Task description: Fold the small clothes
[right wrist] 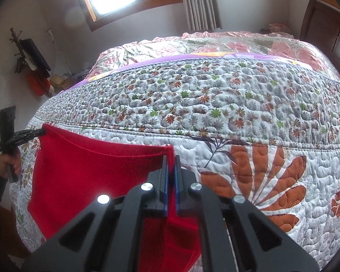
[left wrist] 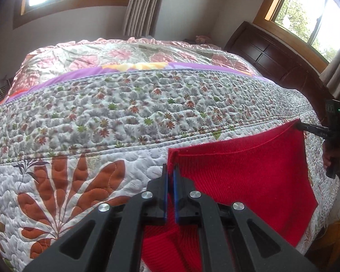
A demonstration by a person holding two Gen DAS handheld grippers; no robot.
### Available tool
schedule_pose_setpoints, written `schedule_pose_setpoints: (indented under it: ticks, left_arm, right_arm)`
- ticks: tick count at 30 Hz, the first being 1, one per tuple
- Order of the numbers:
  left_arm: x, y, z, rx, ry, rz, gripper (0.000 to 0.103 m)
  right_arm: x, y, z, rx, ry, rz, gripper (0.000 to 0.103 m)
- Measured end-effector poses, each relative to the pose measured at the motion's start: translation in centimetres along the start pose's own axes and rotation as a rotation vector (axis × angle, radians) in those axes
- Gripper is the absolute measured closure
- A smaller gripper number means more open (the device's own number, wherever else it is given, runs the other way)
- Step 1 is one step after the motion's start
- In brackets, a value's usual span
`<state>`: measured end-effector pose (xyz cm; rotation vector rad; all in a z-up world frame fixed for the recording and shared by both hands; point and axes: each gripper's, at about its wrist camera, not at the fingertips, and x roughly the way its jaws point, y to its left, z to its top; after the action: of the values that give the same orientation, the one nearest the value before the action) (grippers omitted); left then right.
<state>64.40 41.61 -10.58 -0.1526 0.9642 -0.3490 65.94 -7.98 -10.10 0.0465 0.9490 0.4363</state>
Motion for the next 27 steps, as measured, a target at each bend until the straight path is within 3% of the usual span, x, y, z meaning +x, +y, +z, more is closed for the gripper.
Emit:
schedule_pose_setpoints:
  ticks: [8, 16, 19, 20, 21, 23, 25, 27]
  left_arm:
    - [1.1, 0.4, 1.3, -0.029, -0.006, 0.002, 0.100]
    - [5.3, 2.5, -0.6, -0.093, 0.099, 0.077, 0.100]
    - [5.7, 2.5, -1.0, -0.108, 0.106, 0.101, 0.096]
    - [5.4, 2.5, -0.9, -0.115, 0.106, 0.111, 0.093]
    - [4.9, 2.3, -0.8, -0.118, 0.106, 0.146, 0.084]
    - [2.4, 1.3, -0.7, -0.103, 0.038, 0.231, 0.065]
    - [-0.3, -0.4, -1.1, -0.071, -0.049, 0.193, 0.057]
    - [-1.6, -2.0, -1.9, -0.049, -0.082, 0.081, 0.057]
  right_arm:
    - [0.7, -0.5, 1.3, 0.021, -0.011, -0.012, 0.100]
    - [4.1, -2.1, 0.3, 0.076, 0.043, -0.046, 0.100]
    - [5.4, -2.3, -0.4, 0.096, 0.058, -0.048, 0.092]
    - [5.2, -2.2, -0.6, 0.099, 0.047, -0.046, 0.087]
    - [4.7, -2.0, -0.7, 0.100, 0.036, -0.048, 0.074]
    - [2.3, -1.3, -1.2, 0.094, -0.047, -0.052, 0.069]
    - [0.0, -0.6, -2.0, 0.103, -0.123, -0.009, 0.066]
    - [-0.8, -0.3, -3.3, 0.152, -0.143, 0.080, 0.066]
